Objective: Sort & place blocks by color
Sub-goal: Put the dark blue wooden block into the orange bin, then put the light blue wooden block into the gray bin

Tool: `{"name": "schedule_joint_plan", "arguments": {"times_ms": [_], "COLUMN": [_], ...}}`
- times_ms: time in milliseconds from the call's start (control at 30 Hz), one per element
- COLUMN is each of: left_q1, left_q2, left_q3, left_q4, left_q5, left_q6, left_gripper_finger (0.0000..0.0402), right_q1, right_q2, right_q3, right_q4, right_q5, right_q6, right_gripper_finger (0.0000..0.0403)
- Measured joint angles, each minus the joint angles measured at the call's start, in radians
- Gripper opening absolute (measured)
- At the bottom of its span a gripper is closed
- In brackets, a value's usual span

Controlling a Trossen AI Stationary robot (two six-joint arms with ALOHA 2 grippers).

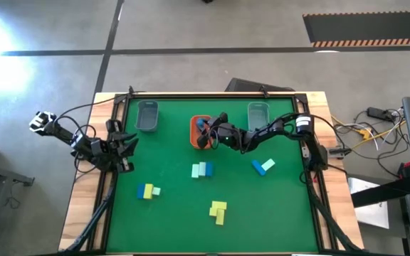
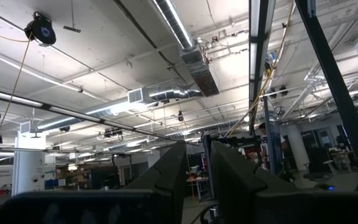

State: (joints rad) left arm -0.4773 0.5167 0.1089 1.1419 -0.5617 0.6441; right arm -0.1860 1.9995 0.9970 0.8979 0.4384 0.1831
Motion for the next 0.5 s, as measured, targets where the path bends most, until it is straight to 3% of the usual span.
{"name": "schedule_joint_plan", "arguments": {"times_ms": [267, 500], "left_q1": [0.000, 0.000], "left_q2": [0.000, 0.001], "left_q3": [0.000, 0.000], "left_q4": [0.000, 0.000], "left_q5": [0.000, 0.000], "left_q6": [0.000, 0.000], "left_gripper_finger": [0.0058, 0.0058], "right_q1": [0.000, 0.003], "right_q2": [-0.037, -0.180], "right_q3": [0.000, 0.000], "right_q4": [-0.038, -0.244], "right_q5": [0.000, 0.000], "right_q6": [-0.001, -0.011], "right_gripper_finger": [0.0183, 0.0184]}}
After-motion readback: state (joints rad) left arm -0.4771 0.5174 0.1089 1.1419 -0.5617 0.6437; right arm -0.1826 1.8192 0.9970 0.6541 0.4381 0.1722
